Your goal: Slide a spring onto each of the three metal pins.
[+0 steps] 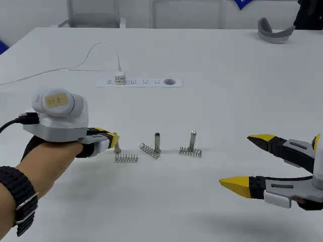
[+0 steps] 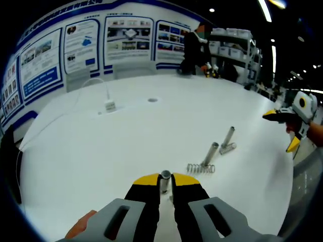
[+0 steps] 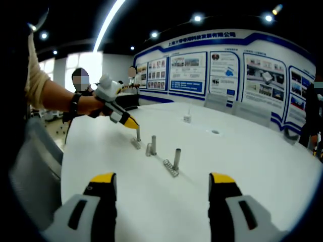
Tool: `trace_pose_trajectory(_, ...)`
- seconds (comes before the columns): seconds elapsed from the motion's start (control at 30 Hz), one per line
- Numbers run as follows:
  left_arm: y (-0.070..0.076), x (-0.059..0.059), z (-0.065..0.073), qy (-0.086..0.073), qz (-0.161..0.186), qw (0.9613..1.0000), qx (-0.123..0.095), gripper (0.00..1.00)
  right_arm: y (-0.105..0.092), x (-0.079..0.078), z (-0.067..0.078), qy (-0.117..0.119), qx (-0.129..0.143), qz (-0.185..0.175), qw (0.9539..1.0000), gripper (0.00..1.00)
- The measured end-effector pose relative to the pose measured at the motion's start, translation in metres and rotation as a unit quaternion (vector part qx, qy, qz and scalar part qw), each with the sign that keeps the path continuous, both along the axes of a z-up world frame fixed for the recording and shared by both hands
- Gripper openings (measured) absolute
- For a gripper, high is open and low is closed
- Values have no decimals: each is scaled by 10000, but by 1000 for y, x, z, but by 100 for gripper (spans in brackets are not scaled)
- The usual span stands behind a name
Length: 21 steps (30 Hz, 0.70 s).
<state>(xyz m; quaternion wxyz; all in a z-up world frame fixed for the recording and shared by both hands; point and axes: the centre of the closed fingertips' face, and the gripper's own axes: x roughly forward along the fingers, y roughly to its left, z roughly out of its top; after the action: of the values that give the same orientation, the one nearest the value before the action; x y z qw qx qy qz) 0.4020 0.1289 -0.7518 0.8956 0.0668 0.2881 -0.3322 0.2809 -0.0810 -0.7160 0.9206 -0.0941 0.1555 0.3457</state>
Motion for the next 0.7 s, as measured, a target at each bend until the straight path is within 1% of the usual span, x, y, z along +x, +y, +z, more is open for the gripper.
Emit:
trace_pose_trajectory(0.2,0,-1,0,-2,-34,10000,16,9,1,0,0,-2,1,25,10000,76)
trace_pose_trajectory(0.43,1,-3,3,-94,-96,9999,3,13,5,-1,2,-11,-5,51,10000,76)
trace_pose_trajectory(0.7,6,-9,6,-147,-121,9998,-53,17,4,-2,1,-6,-8,43,10000,76)
